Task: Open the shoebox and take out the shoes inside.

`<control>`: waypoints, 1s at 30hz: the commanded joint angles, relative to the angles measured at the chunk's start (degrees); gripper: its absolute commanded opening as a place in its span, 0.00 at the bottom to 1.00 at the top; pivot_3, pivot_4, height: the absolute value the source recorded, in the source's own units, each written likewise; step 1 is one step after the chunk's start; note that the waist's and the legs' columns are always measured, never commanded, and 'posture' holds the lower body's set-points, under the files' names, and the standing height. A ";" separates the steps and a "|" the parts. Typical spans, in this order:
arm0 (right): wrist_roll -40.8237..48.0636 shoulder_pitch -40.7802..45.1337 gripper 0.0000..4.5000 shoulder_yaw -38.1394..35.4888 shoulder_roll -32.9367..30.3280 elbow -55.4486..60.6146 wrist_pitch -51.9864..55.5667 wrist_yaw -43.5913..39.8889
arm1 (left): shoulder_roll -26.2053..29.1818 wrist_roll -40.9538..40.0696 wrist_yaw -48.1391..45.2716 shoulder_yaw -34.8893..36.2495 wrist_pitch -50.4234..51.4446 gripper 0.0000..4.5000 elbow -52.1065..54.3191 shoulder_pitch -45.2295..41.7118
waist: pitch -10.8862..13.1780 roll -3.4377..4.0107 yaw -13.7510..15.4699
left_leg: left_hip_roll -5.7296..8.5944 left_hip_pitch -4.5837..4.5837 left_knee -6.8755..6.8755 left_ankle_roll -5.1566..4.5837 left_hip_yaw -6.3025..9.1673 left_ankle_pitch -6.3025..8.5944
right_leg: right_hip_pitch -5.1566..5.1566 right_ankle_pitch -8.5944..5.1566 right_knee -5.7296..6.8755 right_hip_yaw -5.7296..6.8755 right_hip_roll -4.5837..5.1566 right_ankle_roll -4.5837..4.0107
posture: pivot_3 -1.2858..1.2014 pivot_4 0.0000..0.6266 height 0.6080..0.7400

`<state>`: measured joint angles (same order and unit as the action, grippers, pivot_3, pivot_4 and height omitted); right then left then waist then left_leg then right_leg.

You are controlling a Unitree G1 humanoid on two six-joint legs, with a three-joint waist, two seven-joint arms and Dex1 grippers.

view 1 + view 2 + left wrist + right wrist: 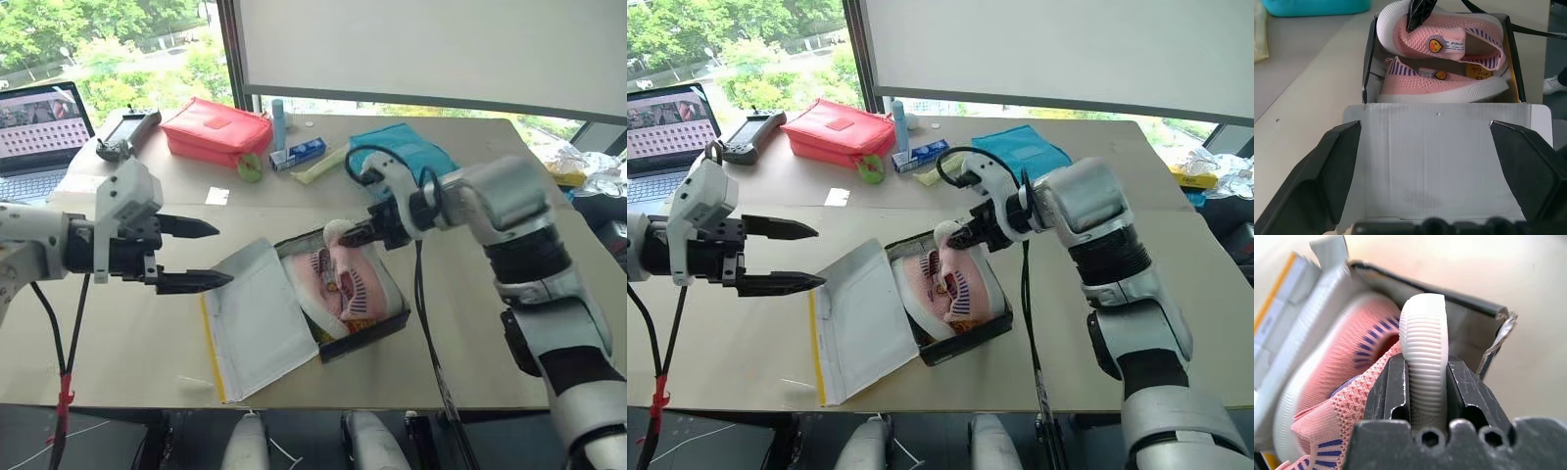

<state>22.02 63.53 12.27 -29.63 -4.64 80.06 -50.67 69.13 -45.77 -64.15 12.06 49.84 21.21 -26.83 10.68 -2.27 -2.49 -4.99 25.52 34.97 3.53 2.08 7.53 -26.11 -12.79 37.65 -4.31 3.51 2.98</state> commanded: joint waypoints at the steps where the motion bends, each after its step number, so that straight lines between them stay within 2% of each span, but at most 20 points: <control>1: -1.24 -3.27 0.17 -3.99 0.84 3.18 -2.86 6.13 | -0.24 0.75 -0.84 -0.75 -1.41 1.00 -0.72 -2.44 | 0.00 0.00 0.02 | 0.00 0.00 0.01 0.00 0.00 0.00 | 0.00 0.00 0.01 -0.01 0.00 0.00 | 0.52 0.24 0.89; 4: 0.07 -4.47 0.17 -7.62 2.51 3.92 -3.36 8.54 | -0.25 1.04 -1.56 -1.44 -1.67 1.00 -1.22 -3.19 | 0.00 0.01 0.02 | 0.01 0.01 0.06 -0.02 0.00 -0.02 | -0.01 0.01 0.05 -0.02 0.00 0.00 | 0.52 0.24 0.89; 8: 5.75 -0.08 0.17 -19.99 5.80 0.02 2.44 9.95 | -0.34 1.85 -2.25 -2.42 -2.11 1.00 -2.34 -4.35 | 0.02 0.03 -0.32 | 0.00 0.00 0.08 -0.05 0.00 -0.04 | -0.05 0.02 0.19 -0.07 -0.04 -0.01 | 0.52 0.24 0.89; 11: 9.68 5.93 0.17 -32.13 4.61 -7.44 4.94 10.46 | -0.68 2.32 -2.77 -3.19 -2.30 1.00 -2.76 -5.16 | 0.04 0.06 -0.11 | 0.01 -0.05 0.07 -0.09 0.01 -0.07 | -0.06 0.02 0.29 -0.07 -0.05 -0.02 | 0.52 0.24 0.89; 13: 10.52 7.61 0.17 -35.01 1.27 -10.92 4.01 9.83 | -1.01 2.78 -2.99 -3.74 -2.49 1.00 -3.11 -5.69 | 0.04 0.07 0.11 | 0.01 -0.06 0.08 -0.09 0.01 -0.07 | -0.03 0.02 0.28 -0.07 -0.04 -0.02 | 0.52 0.24 0.89; 15: 8.54 3.48 0.17 -30.34 -5.53 -10.25 -5.37 3.78 | -1.47 3.31 -3.18 -4.39 -2.70 1.00 -3.65 -6.41 | 0.02 0.03 0.68 | 0.01 -0.03 0.06 -0.09 0.01 -0.07 | 0.01 0.01 0.16 -0.05 -0.03 -0.01 | 0.52 0.24 0.89; 20: 0.06 -3.06 0.17 -20.10 -18.67 -25.44 -24.81 -8.90 | -2.37 4.55 -3.76 -5.62 -3.23 1.00 -4.46 -7.60 | 0.01 0.02 1.12 | 0.04 0.01 -0.01 -0.08 -0.05 -0.06 | 0.19 0.00 -0.39 -0.15 0.00 0.04 | 0.52 0.24 0.89; 25: -3.01 -6.61 0.17 -13.97 -20.03 -31.39 -32.58 -17.11 | -3.61 4.92 -3.11 -6.52 -1.94 1.00 -5.40 -8.77 | 0.15 0.25 -0.75 | 0.06 -0.02 -0.09 -0.10 -0.15 -0.06 | 0.10 0.08 -0.37 -0.36 -0.05 0.15 | 0.52 0.24 0.89; 30: -6.84 -6.92 0.17 -12.88 -17.94 -43.07 -40.10 -15.89 | -3.74 5.40 -3.44 -7.09 -1.80 1.00 -5.67 -9.75 | 0.16 0.26 -1.99 | 0.08 -0.07 -0.06 -0.10 -0.15 -0.07 | 0.05 0.11 -0.18 -0.47 -0.09 0.18 | 0.52 0.24 0.89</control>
<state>16.51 55.37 0.02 -47.30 -44.09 44.52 -67.39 64.88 -40.69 -67.40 3.96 47.94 15.24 -35.50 10.84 -2.01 -4.47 -4.90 25.44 34.95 3.43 1.92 7.47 -26.06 -12.69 37.54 -4.79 3.42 3.16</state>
